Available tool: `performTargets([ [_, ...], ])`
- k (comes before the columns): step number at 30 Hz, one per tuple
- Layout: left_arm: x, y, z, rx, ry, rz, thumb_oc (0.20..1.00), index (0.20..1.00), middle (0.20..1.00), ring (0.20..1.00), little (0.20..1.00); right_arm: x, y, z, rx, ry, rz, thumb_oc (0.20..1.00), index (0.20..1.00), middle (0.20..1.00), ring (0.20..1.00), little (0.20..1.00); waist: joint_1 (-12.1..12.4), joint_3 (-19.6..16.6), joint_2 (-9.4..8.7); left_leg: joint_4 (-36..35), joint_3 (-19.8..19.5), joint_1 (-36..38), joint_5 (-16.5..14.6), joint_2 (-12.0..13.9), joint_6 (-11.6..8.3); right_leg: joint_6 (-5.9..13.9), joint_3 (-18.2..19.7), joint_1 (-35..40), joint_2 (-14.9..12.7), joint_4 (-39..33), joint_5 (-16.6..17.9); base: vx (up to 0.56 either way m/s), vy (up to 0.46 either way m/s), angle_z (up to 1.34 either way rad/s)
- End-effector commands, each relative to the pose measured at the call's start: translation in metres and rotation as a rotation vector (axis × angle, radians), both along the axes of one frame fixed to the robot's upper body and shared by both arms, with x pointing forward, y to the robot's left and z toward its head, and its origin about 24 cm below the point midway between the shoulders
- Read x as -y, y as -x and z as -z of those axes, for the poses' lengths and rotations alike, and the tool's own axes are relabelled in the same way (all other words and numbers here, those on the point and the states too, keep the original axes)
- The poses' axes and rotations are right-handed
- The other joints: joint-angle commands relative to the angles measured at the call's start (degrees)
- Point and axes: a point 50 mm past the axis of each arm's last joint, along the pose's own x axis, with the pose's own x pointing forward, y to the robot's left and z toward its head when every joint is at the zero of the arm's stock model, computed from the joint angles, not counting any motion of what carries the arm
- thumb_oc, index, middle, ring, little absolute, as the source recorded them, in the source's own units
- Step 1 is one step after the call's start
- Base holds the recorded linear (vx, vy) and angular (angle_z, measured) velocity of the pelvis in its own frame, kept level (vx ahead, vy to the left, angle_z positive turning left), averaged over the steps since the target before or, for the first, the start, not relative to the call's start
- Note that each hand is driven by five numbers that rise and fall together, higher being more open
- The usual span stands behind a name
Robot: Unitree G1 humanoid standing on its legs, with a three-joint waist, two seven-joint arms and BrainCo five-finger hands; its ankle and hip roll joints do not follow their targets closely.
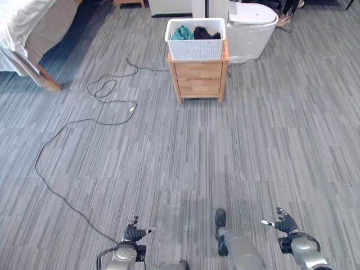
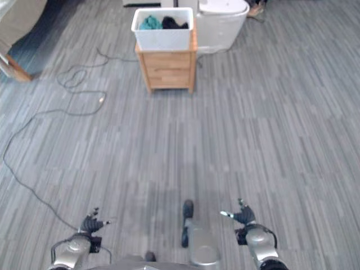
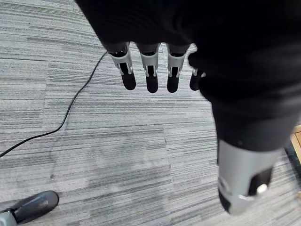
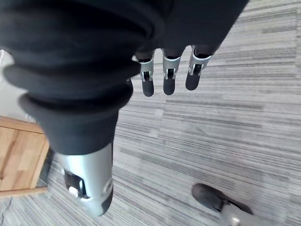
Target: Grab the laundry basket,head to the washer,open it,put in the laundry and shut it.
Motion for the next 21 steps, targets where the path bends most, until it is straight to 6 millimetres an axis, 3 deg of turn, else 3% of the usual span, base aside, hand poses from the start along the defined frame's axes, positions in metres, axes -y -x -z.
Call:
performTargets([
  [1,-0.010,-0.010,-0.007,0.048,-0.040,0.004,1.000,1.000,1.000,1.000,1.000,0.006,-0.002,-0.003,0.008,0.046,-0.026,1.000,1.000,1.000,1.000,1.000,-0.3,-1.8,-2.50,6.2,2.1,-9.0,-0.8,-4.0,0.32,5.82,0.7,3.2,-4.0,-1.0,-8.4,0.21,-0.067,-0.42],
  [3,-0.010,-0.011,-0.007,0.053,-0.042,0.008,1.000,1.000,1.000,1.000,1.000,0.005,-0.006,-0.006,0.019,0.054,-0.039,1.000,1.000,1.000,1.000,1.000,0.9,-1.7,-3.14,4.1,1.8,-12.3,-2.6,-3.8,1.37,6.08,1.5,4.9,-4.1,-2.1,-9.2,0.19,-0.023,-0.70],
  [6,-0.012,-0.012,-0.009,0.064,-0.046,-0.006,1.000,1.000,1.000,1.000,1.000,0.004,-0.009,-0.008,0.027,0.070,-0.061,1.000,1.000,1.000,1.000,1.000,2.7,-0.6,-3.13,-2.1,-1.5,-16.7,3.0,-2.7,0.64,5.69,3.0,7.0,-3.2,-2.9,-10.1,0.15,0.010,-0.53],
  [7,-0.012,-0.012,-0.009,0.064,-0.046,-0.006,1.000,1.000,1.000,1.000,1.000,0.004,-0.009,-0.008,0.027,0.070,-0.061,1.000,1.000,1.000,1.000,1.000,2.8,-0.5,-3.17,-2.4,-1.4,-16.4,3.1,-2.7,0.61,5.68,3.0,7.1,-3.2,-2.9,-10.2,0.25,0.015,-0.62],
  [8,-0.014,-0.013,-0.010,0.070,-0.049,-0.019,1.000,1.000,1.000,1.000,1.000,0.003,-0.012,-0.009,0.035,0.075,-0.065,1.000,1.000,1.000,1.000,1.000,4.4,0.6,-3.08,-8.0,-4.5,-20.2,9.2,-1.1,-0.31,4.93,4.4,9.4,-2.0,-2.9,-11.9,0.50,0.048,-0.87],
  [9,-0.015,-0.015,-0.011,0.072,-0.056,-0.024,1.000,1.000,1.000,1.000,1.000,0.003,-0.011,-0.008,0.039,0.073,-0.056,1.000,1.000,1.000,1.000,1.000,5.0,0.8,-2.94,-14.5,-3.8,-22.4,12.4,0.4,-0.90,4.22,5.6,12.2,-0.8,-2.4,-14.6,0.50,0.050,-0.71],
  [13,-0.018,-0.015,-0.013,0.078,-0.065,-0.033,1.000,1.000,1.000,1.000,1.000,0.002,-0.008,-0.006,0.031,0.070,-0.050,1.000,1.000,1.000,1.000,1.000,5.7,0.6,-3.19,-16.6,-1.7,-23.7,13.9,1.1,-0.94,3.68,7.4,15.8,0.0,-0.8,-17.8,0.40,0.108,-0.10],
  [16,-0.025,-0.014,-0.014,0.079,-0.083,-0.039,1.000,1.000,1.000,1.000,1.000,-0.002,-0.003,-0.001,0.011,0.058,-0.053,1.000,1.000,1.000,1.000,1.000,6.5,-0.8,-3.68,-13.6,-0.1,-23.7,15.5,1.8,-0.60,4.05,8.7,20.2,0.0,0.2,-19.9,0.57,0.228,-0.34],
  [19,-0.028,-0.014,-0.015,0.078,-0.093,-0.040,1.000,1.000,1.000,1.000,1.000,-0.006,-0.002,0.001,0.005,0.042,-0.052,1.000,1.000,1.000,1.000,1.000,6.6,-2.1,-4.86,-9.3,0.8,-24.6,14.6,1.2,-0.04,4.81,9.1,20.9,-1.3,1.3,-20.1,0.36,0.174,-0.15],
  [21,-0.034,-0.013,-0.018,0.083,-0.104,-0.055,1.000,1.000,1.000,1.000,1.000,-0.014,-0.003,0.003,0.006,0.018,-0.063,1.000,1.000,1.000,1.000,1.000,7.2,-3.5,-6.31,-7.0,1.2,-23.8,11.2,-0.9,1.99,7.06,9.8,18.9,-3.3,7.3,-18.3,0.43,0.279,0.00],
])
